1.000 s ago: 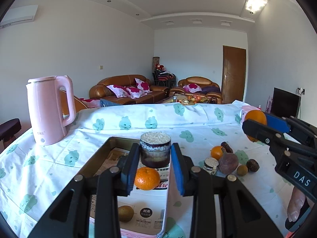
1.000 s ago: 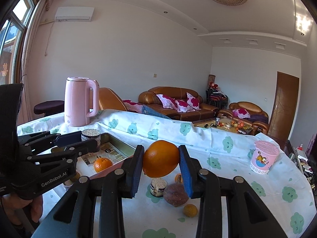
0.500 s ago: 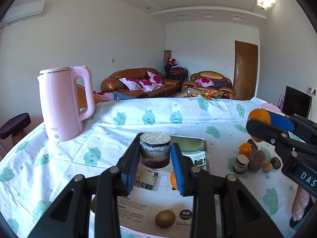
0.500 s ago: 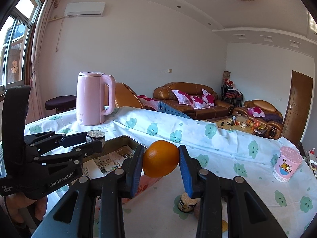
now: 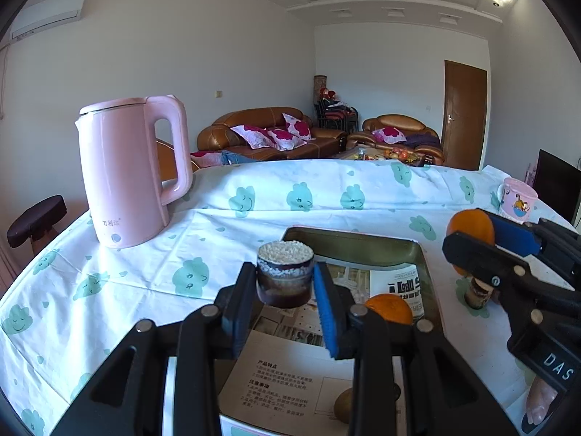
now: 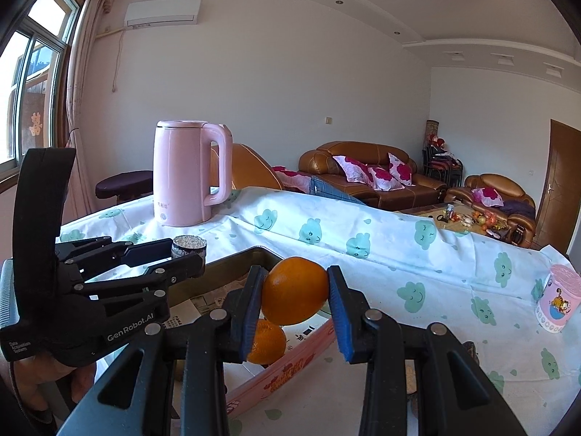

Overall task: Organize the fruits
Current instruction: 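Carry the jar with the left gripper while the right gripper carries the orange over the tin box, then release the jar into the box with the left gripper while the right gripper lowers the orange into it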

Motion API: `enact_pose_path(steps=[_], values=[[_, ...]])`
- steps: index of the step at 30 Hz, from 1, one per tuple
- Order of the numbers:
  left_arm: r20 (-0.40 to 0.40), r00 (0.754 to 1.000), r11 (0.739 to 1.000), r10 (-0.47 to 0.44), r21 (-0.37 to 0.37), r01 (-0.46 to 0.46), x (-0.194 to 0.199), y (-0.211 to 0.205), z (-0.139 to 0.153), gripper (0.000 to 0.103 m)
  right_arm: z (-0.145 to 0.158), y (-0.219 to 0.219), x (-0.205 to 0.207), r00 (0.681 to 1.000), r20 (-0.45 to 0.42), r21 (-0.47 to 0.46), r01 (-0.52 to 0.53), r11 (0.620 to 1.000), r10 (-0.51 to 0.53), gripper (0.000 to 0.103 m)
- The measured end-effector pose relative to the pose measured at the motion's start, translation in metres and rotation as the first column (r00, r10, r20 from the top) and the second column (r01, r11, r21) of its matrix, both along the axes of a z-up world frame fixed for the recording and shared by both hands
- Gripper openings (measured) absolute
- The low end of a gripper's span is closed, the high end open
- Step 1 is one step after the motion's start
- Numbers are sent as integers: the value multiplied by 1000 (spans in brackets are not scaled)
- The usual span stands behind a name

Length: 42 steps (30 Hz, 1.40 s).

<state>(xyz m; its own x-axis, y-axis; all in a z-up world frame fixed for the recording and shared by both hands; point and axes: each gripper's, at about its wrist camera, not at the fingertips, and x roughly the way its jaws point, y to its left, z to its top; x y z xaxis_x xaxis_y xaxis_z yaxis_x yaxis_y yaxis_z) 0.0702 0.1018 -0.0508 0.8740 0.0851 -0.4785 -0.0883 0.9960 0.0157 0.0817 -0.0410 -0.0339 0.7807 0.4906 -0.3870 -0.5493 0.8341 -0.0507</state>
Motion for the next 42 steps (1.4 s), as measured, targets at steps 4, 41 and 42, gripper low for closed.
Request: enact_pose_path(steps=[4, 41, 42], values=[[-18, 1000, 1000, 3, 0, -3, 3, 2, -3, 34, -7, 10, 1, 1000, -16, -8, -13, 1000, 13, 38], [-129, 991, 999, -33, -14, 31, 23, 1, -17, 35, -35, 32, 16, 975, -209, -89, -92, 992, 72, 38], [-128, 991, 999, -31, -13, 30, 23, 2, -17, 35, -35, 32, 16, 975, -211, -90, -91, 992, 70, 38]])
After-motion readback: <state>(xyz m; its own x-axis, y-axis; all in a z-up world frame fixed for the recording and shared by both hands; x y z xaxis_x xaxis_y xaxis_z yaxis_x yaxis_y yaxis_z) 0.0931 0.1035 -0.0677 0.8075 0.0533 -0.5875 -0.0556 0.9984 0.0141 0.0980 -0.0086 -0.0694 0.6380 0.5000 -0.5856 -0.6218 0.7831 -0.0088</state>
